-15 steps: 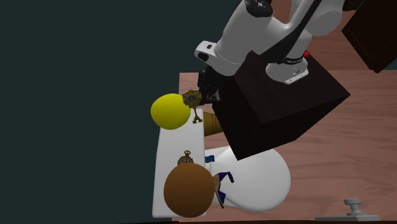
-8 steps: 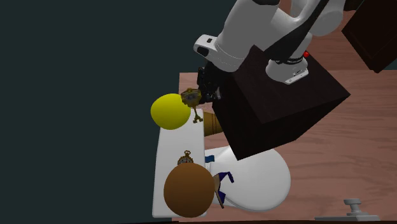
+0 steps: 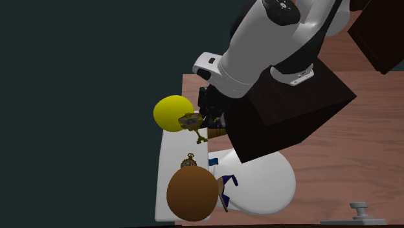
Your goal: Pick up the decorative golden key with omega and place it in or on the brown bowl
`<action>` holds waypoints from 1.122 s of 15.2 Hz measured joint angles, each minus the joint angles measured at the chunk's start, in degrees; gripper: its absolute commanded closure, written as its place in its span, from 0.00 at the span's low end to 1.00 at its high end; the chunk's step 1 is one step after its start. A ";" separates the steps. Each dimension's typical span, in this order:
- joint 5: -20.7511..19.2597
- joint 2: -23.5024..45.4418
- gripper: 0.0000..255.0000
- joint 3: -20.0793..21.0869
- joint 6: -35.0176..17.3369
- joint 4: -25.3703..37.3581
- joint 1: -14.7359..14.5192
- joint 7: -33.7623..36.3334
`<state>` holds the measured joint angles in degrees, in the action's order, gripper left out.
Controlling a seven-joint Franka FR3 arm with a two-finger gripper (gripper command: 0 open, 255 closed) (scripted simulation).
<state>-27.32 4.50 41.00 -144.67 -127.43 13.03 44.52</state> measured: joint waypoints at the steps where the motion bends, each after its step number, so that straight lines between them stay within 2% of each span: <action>1: -1.80 2.31 1.00 0.32 2.22 3.28 -1.16 1.89; 6: -7.27 10.60 1.00 0.47 10.22 15.14 -6.84 7.28; 11: -12.25 20.50 1.00 -0.83 18.67 29.48 -15.18 11.20; 17: -14.97 23.92 1.00 -2.28 17.77 30.78 -17.40 13.58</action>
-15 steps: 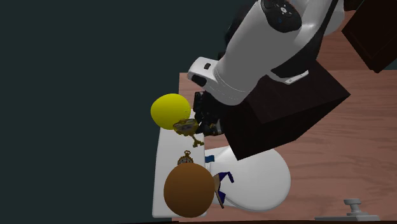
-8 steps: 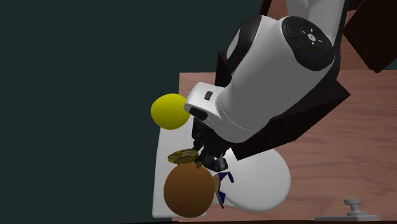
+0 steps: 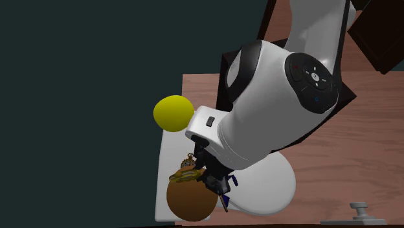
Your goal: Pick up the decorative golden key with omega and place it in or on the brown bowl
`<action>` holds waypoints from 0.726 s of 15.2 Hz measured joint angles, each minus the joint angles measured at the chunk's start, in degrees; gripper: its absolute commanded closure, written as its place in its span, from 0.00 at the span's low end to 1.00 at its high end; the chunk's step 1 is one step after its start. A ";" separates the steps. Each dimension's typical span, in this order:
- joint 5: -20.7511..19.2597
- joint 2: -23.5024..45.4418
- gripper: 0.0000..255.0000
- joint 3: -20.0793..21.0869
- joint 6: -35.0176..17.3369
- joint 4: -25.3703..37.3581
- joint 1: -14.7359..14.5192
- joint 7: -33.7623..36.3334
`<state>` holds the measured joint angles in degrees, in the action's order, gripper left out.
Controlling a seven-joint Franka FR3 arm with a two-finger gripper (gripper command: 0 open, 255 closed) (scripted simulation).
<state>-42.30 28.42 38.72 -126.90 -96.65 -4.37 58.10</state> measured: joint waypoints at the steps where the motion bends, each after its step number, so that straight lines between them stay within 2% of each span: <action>1: -0.38 0.46 1.00 -0.24 -0.33 0.03 -0.15 0.22; 11: -4.62 3.97 1.00 -2.75 -4.93 -2.16 -1.54 4.19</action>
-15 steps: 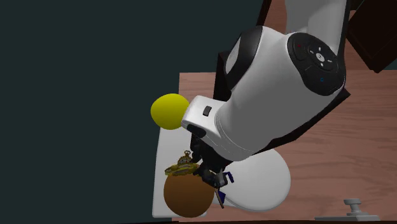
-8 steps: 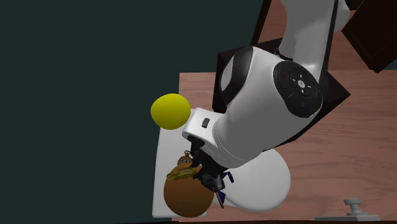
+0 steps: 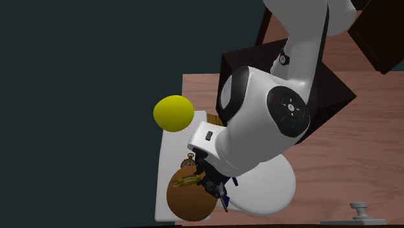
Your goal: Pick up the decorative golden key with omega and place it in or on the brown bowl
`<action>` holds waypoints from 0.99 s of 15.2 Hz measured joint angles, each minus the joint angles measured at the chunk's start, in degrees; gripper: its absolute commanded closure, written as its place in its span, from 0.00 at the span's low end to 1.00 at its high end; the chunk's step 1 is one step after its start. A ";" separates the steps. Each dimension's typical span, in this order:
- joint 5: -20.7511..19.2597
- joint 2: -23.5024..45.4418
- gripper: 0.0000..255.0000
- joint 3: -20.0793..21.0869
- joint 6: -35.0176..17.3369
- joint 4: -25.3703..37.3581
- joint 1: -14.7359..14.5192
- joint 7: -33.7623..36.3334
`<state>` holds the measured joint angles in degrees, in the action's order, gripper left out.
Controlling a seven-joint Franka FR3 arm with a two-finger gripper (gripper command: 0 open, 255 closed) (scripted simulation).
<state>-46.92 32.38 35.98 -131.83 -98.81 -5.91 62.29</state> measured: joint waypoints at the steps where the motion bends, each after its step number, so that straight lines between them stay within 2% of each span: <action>1: -0.50 0.53 1.00 -0.32 -0.41 0.01 -0.25 0.42; 8: -3.60 3.57 1.00 -2.38 -3.15 -0.35 -1.56 3.12; 14: -3.91 3.85 1.00 -2.58 -3.43 -0.37 -1.68 3.37; 15: -3.92 3.85 0.00 -2.59 -3.43 -0.37 -1.68 3.38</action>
